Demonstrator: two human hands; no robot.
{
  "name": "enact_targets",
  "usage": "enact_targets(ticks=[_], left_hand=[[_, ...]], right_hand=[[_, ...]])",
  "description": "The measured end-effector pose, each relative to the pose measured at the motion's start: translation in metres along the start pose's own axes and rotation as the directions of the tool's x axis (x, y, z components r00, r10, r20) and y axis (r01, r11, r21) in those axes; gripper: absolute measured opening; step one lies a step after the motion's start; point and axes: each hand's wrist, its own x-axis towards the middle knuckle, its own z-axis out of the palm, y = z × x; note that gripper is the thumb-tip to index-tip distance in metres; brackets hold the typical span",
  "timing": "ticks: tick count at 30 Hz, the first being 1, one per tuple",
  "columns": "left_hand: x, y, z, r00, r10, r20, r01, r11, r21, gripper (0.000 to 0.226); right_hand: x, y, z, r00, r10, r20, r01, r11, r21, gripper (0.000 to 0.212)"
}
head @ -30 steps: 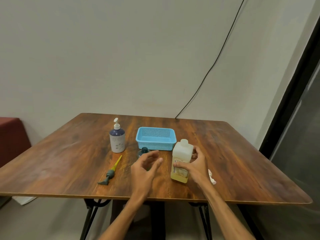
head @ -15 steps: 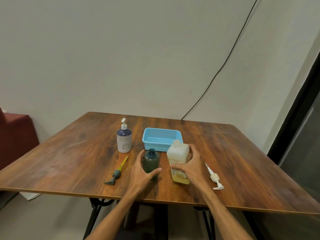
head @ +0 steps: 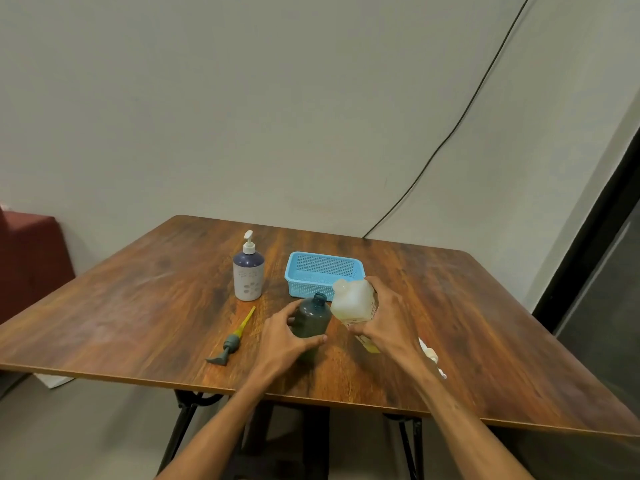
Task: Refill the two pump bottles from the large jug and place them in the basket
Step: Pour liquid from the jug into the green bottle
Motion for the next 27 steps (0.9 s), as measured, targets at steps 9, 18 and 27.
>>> enact_targets(ticks=[9, 18, 27], left_hand=[[-0.003, 0.019, -0.009, 0.999, 0.032, 0.014, -0.033, 0.998, 0.050, 0.085], [-0.003, 0.026, -0.012, 0.997, 0.062, 0.045, -0.065, 0.995, 0.079, 0.083], [-0.005, 0.029, -0.011, 0.996, 0.080, 0.044, -0.084, 0.991, 0.105, 0.085]], right_hand=[[0.011, 0.001, -0.011, 0.996, -0.084, 0.026, 0.087, 0.985, -0.152, 0.073], [0.011, 0.001, -0.016, 0.993, -0.109, 0.048, 0.118, 0.952, -0.281, 0.075], [0.012, 0.001, -0.020, 0.988, -0.139, 0.063, 0.152, 0.909, -0.388, 0.074]])
